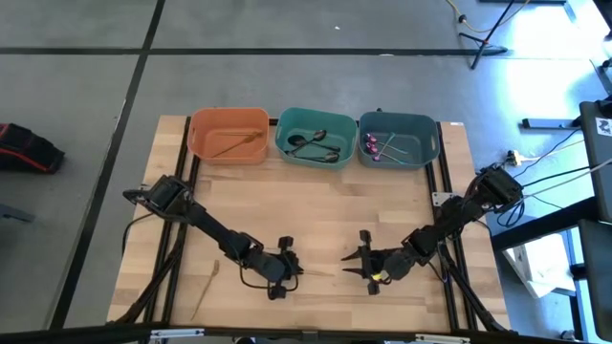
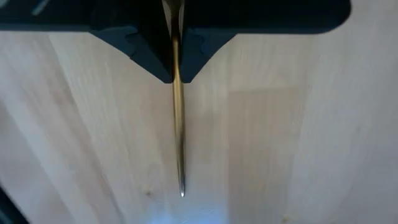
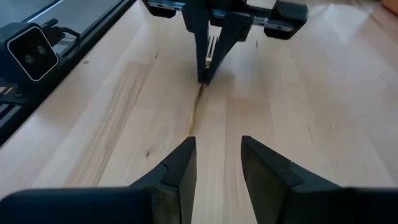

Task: Sort silverware by color (type)
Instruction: Put the gold fork into the orange bin

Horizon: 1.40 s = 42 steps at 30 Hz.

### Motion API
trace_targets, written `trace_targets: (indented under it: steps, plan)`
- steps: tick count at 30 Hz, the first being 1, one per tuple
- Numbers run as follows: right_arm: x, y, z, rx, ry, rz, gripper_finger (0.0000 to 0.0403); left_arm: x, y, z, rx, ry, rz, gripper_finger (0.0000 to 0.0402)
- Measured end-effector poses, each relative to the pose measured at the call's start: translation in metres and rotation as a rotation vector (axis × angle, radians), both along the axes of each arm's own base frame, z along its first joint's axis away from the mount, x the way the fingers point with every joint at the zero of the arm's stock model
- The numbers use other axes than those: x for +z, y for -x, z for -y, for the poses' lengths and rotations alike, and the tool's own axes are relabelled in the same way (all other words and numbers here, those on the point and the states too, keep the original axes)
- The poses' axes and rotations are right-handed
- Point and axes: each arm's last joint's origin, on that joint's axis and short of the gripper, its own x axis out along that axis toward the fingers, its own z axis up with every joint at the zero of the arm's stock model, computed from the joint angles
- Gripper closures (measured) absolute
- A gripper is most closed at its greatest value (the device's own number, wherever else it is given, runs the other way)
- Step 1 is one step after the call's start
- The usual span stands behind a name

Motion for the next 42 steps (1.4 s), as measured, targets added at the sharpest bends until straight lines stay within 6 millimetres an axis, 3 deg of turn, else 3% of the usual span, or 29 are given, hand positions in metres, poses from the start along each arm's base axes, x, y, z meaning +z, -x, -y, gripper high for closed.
trace_targets:
  steps: [9, 15, 20, 29, 36, 42]
  plan:
    - [-0.001, 0.000, 0.004, -0.088, 0.068, 0.021, 0.0285, 0.040, 0.007, -0.007, 0.004, -0.017, 0.030, 0.0383]
    - [-0.001, -0.002, 0.010, -0.166, 0.182, 0.044, 0.0285, 0.076, 0.020, -0.024, 0.080, -0.081, 0.026, 0.0381]
    - [-0.004, -0.011, 0.028, -0.223, 0.228, 0.011, 0.0285, 0.098, 0.032, -0.042, 0.149, -0.172, 0.005, 0.0381]
    - [-0.012, -0.026, 0.071, -0.310, 0.278, -0.113, 0.0285, 0.106, 0.060, -0.093, 0.320, -0.253, -0.035, 0.0380]
    - [-0.012, -0.037, 0.098, -0.256, 0.290, -0.149, 0.0285, 0.107, 0.093, -0.142, 0.488, -0.248, -0.011, 0.0380]
    - [-0.009, -0.046, 0.118, -0.164, 0.283, -0.128, 0.0285, 0.122, 0.118, -0.178, 0.642, -0.245, 0.034, 0.0380]
